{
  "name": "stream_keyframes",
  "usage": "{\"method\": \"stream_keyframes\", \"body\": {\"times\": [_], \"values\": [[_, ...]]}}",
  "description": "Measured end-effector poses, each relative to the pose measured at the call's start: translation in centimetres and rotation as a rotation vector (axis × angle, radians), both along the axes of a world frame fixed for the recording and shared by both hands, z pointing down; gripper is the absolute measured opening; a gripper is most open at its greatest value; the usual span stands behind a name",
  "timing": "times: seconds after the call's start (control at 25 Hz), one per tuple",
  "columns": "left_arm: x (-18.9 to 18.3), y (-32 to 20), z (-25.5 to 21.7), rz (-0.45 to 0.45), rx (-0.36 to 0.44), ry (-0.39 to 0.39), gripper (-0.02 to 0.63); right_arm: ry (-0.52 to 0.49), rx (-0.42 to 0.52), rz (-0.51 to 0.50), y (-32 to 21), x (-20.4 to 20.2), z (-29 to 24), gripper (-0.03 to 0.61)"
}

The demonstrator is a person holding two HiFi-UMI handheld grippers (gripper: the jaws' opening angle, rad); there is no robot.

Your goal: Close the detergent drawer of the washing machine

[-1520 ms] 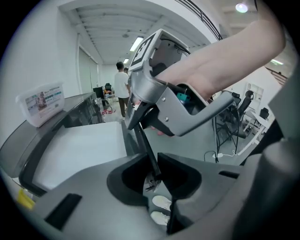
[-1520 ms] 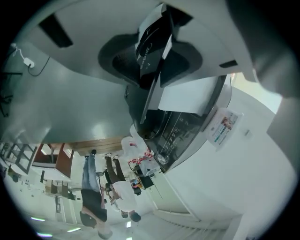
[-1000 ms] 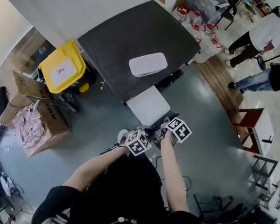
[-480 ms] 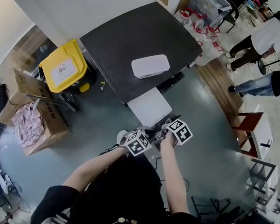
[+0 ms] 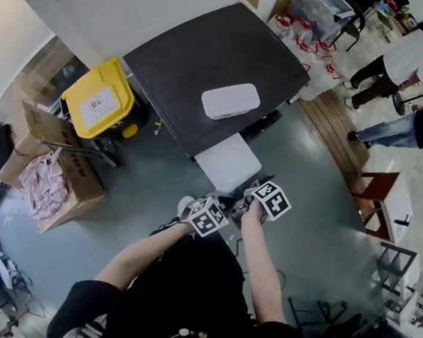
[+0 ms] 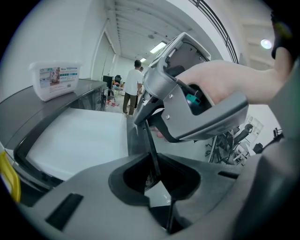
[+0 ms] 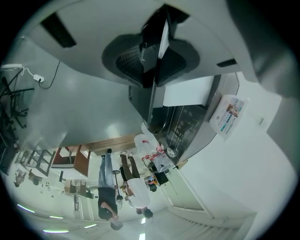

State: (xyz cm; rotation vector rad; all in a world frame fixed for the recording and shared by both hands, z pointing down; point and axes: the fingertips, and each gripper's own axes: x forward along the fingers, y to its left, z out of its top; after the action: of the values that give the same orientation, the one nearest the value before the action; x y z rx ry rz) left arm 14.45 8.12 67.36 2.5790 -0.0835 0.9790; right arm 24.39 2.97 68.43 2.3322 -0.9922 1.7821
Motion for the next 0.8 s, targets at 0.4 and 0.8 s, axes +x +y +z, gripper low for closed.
{"method": "stream_keyframes", "body": {"times": [0.4,0.8], "values": [[-0.2,-0.4,-0.1,0.005,0.008,-0.002,0.051,-0.003,-0.009,0.009,-0.3,-0.2,0.0,0.089],[-0.1,-1.2,-0.2,-0.017,0.007,0.012,0.051,-0.003,-0.019,0.016,-0.8,-0.3,-0.1,0.086]]}}
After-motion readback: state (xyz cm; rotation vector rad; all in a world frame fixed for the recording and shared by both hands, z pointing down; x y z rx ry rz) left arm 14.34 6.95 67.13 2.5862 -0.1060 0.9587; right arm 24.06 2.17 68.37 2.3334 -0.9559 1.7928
